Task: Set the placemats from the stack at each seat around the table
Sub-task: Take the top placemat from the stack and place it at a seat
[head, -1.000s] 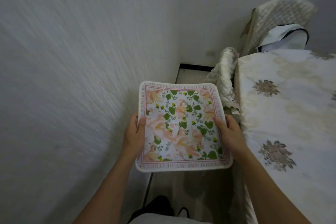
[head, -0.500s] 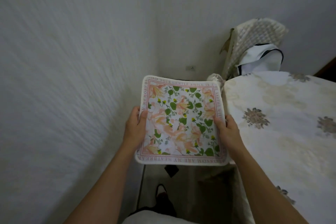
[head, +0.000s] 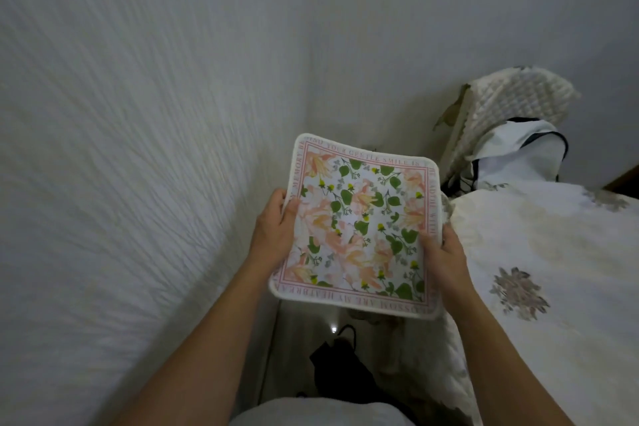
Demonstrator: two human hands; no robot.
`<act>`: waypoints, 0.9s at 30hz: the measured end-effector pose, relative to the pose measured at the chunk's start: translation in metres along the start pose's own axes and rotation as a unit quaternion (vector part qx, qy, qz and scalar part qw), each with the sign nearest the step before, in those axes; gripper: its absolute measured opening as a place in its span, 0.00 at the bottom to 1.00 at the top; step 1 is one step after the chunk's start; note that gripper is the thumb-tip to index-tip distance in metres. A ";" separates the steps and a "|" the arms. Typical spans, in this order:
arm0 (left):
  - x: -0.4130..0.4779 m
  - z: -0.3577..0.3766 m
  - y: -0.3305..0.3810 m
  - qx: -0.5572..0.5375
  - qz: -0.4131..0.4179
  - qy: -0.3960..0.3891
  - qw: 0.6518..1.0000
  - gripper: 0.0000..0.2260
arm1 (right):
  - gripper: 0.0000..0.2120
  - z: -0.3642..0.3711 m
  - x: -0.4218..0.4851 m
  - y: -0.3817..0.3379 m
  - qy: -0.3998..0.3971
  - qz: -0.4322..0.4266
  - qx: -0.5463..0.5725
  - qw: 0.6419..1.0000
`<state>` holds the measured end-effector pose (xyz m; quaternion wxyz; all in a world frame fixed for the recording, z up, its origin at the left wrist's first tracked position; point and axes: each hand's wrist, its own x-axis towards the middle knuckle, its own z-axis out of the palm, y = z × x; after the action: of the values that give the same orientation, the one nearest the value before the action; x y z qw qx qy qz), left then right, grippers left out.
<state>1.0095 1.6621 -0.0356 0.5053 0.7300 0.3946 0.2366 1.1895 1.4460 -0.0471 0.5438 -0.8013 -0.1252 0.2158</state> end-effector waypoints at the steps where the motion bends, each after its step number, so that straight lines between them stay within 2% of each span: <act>1: 0.008 0.001 0.001 0.002 -0.001 0.002 1.000 0.09 | 0.10 0.004 0.008 -0.002 -0.002 0.002 -0.003 1.000; 8: 0.095 0.034 0.011 -0.002 0.005 -0.009 1.000 0.06 | 0.08 0.013 0.092 -0.016 0.020 -0.013 0.030 0.999; 11: 0.140 0.061 0.027 -0.005 0.007 -0.029 1.000 0.06 | 0.11 0.002 0.134 -0.016 0.050 0.008 0.044 0.998; 14: 0.185 0.096 0.054 0.018 0.042 -0.060 0.997 0.07 | 0.11 -0.015 0.165 -0.020 0.087 0.030 0.093 0.991; 17: 0.217 0.138 0.079 0.023 0.068 -0.113 0.991 0.07 | 0.11 -0.044 0.178 -0.016 0.135 0.060 0.129 0.981; 21: 0.236 0.204 0.113 0.029 0.123 -0.200 0.972 0.06 | 0.09 -0.094 0.177 -0.010 0.211 0.086 0.124 0.966; 27: 0.220 0.296 0.145 0.019 0.184 -0.355 0.916 0.04 | 0.06 -0.152 0.135 0.017 0.343 0.132 0.137 0.920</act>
<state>1.4058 1.6527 -0.0254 0.5456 0.8353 0.0524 0.0427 1.3806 1.3743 -0.0436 0.6244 -0.7531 0.2068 0.0125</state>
